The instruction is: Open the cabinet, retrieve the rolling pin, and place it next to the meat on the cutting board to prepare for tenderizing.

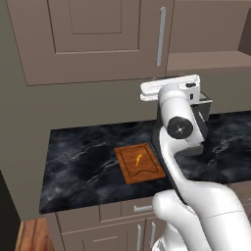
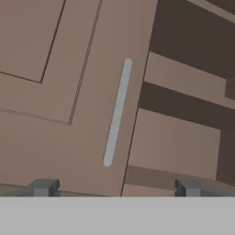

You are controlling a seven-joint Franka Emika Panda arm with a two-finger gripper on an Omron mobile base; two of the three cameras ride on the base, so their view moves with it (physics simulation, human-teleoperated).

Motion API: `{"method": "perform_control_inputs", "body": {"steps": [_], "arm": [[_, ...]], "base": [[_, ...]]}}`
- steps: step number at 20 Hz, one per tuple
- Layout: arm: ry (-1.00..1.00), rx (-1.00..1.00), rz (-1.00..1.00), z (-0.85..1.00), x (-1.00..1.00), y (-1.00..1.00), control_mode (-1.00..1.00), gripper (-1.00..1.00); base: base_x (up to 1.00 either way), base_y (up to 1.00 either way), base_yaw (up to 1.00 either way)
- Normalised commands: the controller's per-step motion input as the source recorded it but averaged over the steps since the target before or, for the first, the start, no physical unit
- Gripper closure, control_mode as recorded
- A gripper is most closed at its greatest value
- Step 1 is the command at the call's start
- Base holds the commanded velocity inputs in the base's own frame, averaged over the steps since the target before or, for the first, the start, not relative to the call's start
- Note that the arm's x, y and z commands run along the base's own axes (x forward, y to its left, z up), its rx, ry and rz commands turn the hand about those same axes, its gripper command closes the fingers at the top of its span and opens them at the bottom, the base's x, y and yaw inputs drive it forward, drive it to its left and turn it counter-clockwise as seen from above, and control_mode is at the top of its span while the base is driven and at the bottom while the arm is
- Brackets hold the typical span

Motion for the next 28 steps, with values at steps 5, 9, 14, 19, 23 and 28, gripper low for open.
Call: {"method": "perform_control_inputs", "body": {"steps": [5, 9, 14, 19, 23, 28], "arm": [[-0.05, 0.07, 0.10, 0.12, 0.17, 0.24, -1.00, -1.00], [-0.01, 0.05, 0.01, 0.11, 0.39, 0.06, -1.00, -1.00], [0.00, 0.03, 0.00, 0.17, 0.41, 0.01, -1.00, -1.00], [-0.03, 0.00, 0.00, 0.06, 0.07, -0.03, -1.00, -1.00], [-0.11, 0.02, 0.00, 0.00, 0.00, -0.14, -1.00, -1.00], [-0.10, 0.05, 0.00, 0.00, 0.03, -0.23, -1.00, -1.00]], "base": [[0.00, 0.00, 0.00], [0.00, 0.00, 0.00], [0.00, 0.00, 0.00], [0.00, 0.00, 0.00], [0.00, 0.00, 0.00], [0.00, 0.00, 0.00]]}}
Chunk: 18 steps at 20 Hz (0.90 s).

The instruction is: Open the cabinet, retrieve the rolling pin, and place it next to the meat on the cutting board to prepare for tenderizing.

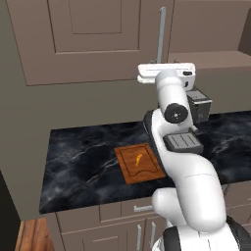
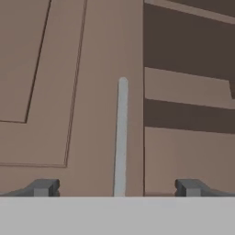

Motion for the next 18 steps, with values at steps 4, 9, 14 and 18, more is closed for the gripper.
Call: {"method": "perform_control_inputs", "body": {"steps": [4, 9, 14, 18], "arm": [[-0.06, 0.05, 0.00, 0.01, 0.26, -0.21, -1.00, -1.00], [-0.06, 0.07, 0.03, 0.00, 0.41, -0.25, -1.00, -1.00], [-0.07, 0.07, 0.07, 0.00, 0.45, -0.11, -1.00, -1.00], [-0.07, 0.05, 0.17, 0.00, 0.51, 0.00, -1.00, -1.00]], "base": [[0.00, 0.00, 0.00], [0.00, 0.00, 0.00], [0.00, 0.00, 0.00], [0.00, 0.00, 0.00]]}}
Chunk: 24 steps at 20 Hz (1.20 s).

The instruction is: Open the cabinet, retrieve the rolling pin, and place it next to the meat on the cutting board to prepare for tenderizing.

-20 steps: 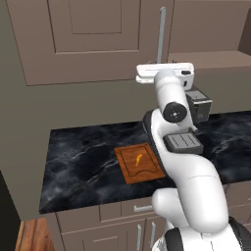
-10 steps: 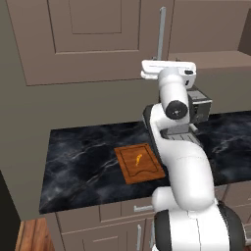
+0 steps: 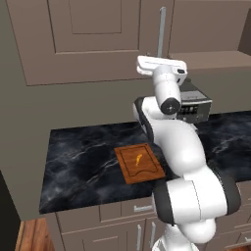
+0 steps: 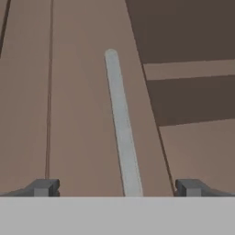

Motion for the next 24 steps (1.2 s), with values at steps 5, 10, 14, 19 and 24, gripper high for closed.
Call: {"method": "perform_control_inputs", "body": {"steps": [5, 10, 14, 19, 24], "arm": [[-0.03, 0.02, 0.17, 0.00, 0.55, 0.00, -1.00, -1.00], [0.00, 0.00, 0.07, 0.00, 0.37, -0.11, -1.00, -1.00], [0.00, 0.00, 0.01, 0.00, 0.24, -0.16, -1.00, -1.00], [-0.04, -0.02, 0.00, 0.00, 0.01, -0.24, -1.00, -1.00], [-0.07, -0.03, 0.00, 0.00, -0.10, -0.29, -1.00, -1.00]], "base": [[0.00, 0.00, 0.00], [0.00, 0.00, 0.00], [0.00, 0.00, 0.00], [0.00, 0.00, 0.00], [0.00, 0.00, 0.00]]}}
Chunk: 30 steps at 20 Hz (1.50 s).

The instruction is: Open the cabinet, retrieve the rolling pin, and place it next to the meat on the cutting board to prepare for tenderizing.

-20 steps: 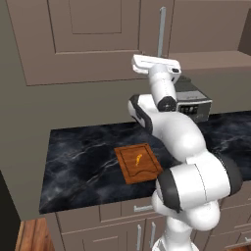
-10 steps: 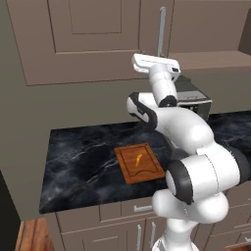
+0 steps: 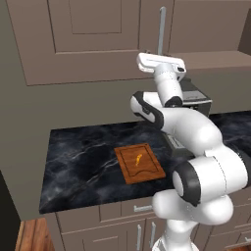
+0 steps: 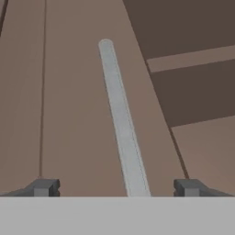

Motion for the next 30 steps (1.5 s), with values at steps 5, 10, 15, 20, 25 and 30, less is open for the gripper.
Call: {"method": "perform_control_inputs", "body": {"steps": [5, 10, 15, 20, 25, 30], "arm": [[-0.04, -0.04, 0.00, 0.00, -0.07, -0.26, -1.00, -1.00], [0.00, -0.03, 0.01, -0.01, 0.38, -0.13, -1.00, -1.00], [0.00, -0.01, 0.03, -0.01, 0.40, -0.02, -1.00, -1.00], [0.00, 0.00, 0.05, -0.01, 0.35, 0.00, -1.00, -1.00], [0.00, 0.00, 0.05, -0.01, 0.50, 0.04, -1.00, 1.00], [0.00, 0.00, 0.02, 0.00, 0.31, 0.08, -1.00, 1.00]], "base": [[0.00, 0.00, 0.00], [0.00, 0.00, 0.00], [0.00, 0.00, 0.00], [0.00, 0.00, 0.00], [0.00, 0.00, 0.00], [0.00, 0.00, 0.00]]}}
